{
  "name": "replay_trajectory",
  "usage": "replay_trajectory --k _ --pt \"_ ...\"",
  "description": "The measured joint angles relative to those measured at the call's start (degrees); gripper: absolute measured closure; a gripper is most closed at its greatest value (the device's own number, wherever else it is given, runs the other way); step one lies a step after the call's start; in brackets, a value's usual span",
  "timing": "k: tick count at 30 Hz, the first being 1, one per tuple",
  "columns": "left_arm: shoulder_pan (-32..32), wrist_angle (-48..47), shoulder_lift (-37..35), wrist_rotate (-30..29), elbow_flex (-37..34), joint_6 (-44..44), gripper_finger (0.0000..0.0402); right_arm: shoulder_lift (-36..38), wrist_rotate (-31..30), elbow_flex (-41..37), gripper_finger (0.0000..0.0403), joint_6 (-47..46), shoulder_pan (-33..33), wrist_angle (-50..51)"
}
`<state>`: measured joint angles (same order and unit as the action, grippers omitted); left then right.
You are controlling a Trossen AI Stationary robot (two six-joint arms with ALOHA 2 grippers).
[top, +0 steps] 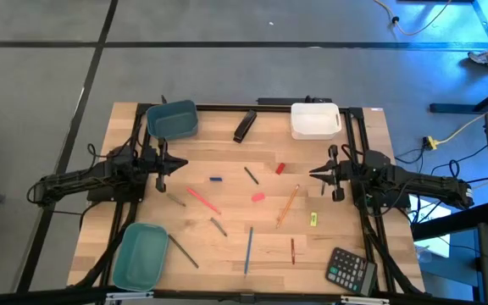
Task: Sort crayons/erasers/pens/pencils in bins
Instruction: Put the red eraser into the white bin
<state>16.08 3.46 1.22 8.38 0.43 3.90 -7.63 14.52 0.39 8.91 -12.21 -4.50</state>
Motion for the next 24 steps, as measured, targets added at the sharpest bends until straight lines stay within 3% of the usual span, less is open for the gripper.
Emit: replay_trajectory --k 4,10,24 --pt "0.0 0.0 0.0 0.0 0.0 0.0 0.0401 0.0 0.1 0.0 0.0353 -5.2 0.0 -1.5" --pt "0.0 0.0 0.0 -0.1 0.0 -0.2 0.0401 0.0 -0.7 0.0 0.0353 -22.2 0.0 -5.9" --pt "0.0 0.0 0.0 -2.1 0.0 0.8 0.0401 -2.3 -19.4 0.0 0.0353 -23.8 0.0 -12.5"
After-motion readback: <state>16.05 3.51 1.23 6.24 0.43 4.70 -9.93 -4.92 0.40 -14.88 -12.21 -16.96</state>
